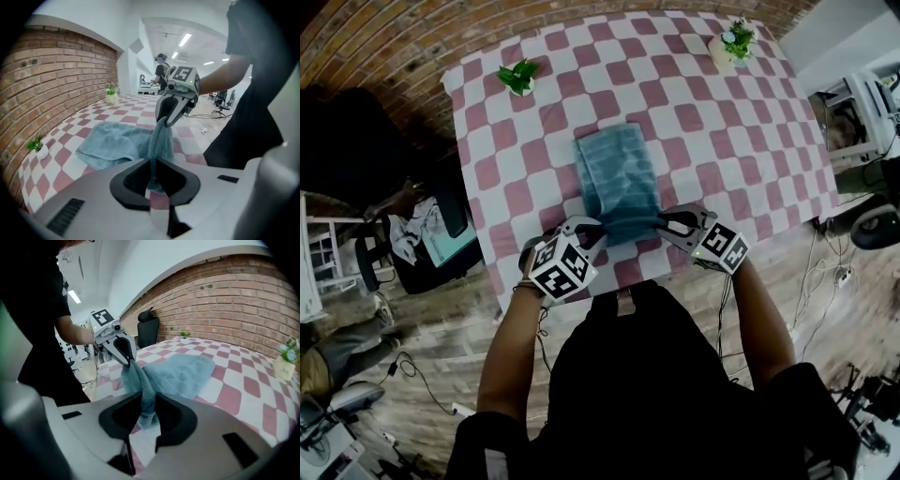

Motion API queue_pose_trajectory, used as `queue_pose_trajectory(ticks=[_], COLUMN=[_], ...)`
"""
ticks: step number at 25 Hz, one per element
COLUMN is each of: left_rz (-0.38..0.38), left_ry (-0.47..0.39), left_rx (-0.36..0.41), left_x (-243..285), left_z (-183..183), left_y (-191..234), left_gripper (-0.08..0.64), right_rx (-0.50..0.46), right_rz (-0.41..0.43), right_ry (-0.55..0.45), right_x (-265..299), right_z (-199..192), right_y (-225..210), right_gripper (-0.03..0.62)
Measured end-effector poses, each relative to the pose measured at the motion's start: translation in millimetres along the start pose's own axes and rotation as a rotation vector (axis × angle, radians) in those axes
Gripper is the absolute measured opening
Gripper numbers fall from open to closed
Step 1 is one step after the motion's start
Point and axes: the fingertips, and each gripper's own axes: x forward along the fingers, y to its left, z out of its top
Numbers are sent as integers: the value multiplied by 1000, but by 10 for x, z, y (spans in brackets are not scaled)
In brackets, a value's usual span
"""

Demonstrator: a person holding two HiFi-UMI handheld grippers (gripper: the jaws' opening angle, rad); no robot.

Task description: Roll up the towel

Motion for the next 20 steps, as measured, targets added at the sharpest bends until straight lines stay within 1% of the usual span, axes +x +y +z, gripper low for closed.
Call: queue_pose_trajectory(ticks=[2,4,6,9,10,11,12,14,15,16,18,19,20], left_rz=[60,119,163,232,262,291,317,349,358,362,362,359,356], left_ry=[30,69,96,128,131,130,128,118,104,77,0,-32,-50], left_rx=[30,106,173,221,231,236,233,191,149,96,-20,-65,-91], left_x=[88,178,243,308,331,349,352,307,262,208,90,34,-16], left_z=[-28,-67,-96,-139,-134,-122,-115,-123,-122,-106,-51,-38,-43], left_y=[131,232,312,419,466,518,575,673,703,719,711,684,639], left_gripper=[40,46,49,67,89,132,165,224,242,259,284,291,290], right_rx=[-41,-86,-109,-159,-173,-180,-186,-199,-202,-200,-193,-199,-222], right_rz=[-41,-85,-127,-197,-230,-260,-281,-294,-287,-269,-209,-179,-150], right_ry=[29,54,58,71,73,71,66,52,38,12,-77,-120,-151], right_x=[77,154,225,259,229,196,176,180,184,174,92,31,-23], right_z=[-8,-44,-72,-86,-87,-87,-85,-65,-44,-6,126,208,279], right_y=[-129,-241,-332,-411,-450,-487,-515,-535,-526,-500,-402,-328,-231], right_gripper=[91,92,94,110,131,181,202,215,221,222,224,224,224])
